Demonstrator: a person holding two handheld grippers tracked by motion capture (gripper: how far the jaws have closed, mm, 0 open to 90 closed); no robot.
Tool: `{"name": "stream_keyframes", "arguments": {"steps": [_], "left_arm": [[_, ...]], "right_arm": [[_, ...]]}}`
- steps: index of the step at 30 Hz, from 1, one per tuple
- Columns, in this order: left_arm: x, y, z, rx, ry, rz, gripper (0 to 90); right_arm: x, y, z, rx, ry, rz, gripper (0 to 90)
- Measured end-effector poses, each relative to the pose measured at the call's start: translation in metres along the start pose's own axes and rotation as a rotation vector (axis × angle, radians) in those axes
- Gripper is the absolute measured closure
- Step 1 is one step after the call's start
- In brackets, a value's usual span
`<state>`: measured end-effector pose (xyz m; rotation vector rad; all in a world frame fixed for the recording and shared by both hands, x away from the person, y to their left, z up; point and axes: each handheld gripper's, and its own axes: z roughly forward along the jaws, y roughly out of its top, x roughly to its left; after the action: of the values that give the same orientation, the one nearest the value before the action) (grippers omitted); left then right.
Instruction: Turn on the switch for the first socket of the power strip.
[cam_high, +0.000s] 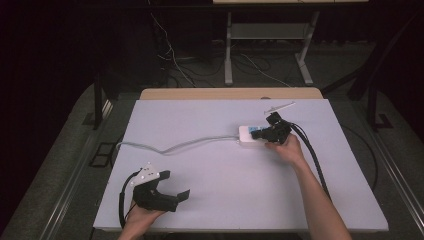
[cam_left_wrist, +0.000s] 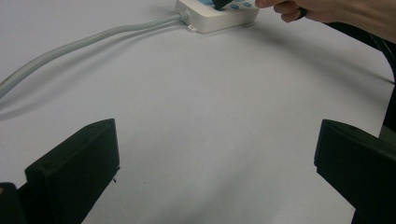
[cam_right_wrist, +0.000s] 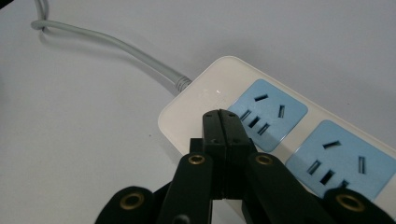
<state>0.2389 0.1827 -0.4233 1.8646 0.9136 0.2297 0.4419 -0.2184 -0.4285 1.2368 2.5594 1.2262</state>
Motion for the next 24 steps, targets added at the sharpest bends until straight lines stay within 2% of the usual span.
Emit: {"name": "stream_keyframes", "arguments": {"steps": [1,3,7,12,17,24], "left_arm": [[0.0,0.0,-0.0002,-0.001,0.001,-0.001,0.0],[-0.0002,0.0,-0.0003,-0.002,0.001,-0.003,0.0],[0.0001,-0.0001,-0.0003,0.001,0.003,-0.002,0.0],[0.0018,-0.0002,-0.0014,-0.002,0.005,-0.004,0.0],[0.0031,-0.0002,-0.0004,-0.003,0.003,-0.012,0.0],[0.0026,-0.0002,0.0006,0.003,0.002,-0.012,0.0]], "right_arm": [[0.0003,0.0001,0.0,0.001,-0.002,-0.002,90.0],[-0.0005,-0.0007,0.001,0.01,0.029,0.016,90.0],[0.0063,0.0018,0.0026,0.016,-0.023,-0.049,90.0],[-0.0002,-0.0004,0.0023,-0.003,0.023,-0.018,90.0],[-0.0011,0.0013,0.0016,-0.001,0.039,-0.007,90.0],[-0.0026,0.0021,-0.0021,0.021,0.037,-0.003,89.9]]}}
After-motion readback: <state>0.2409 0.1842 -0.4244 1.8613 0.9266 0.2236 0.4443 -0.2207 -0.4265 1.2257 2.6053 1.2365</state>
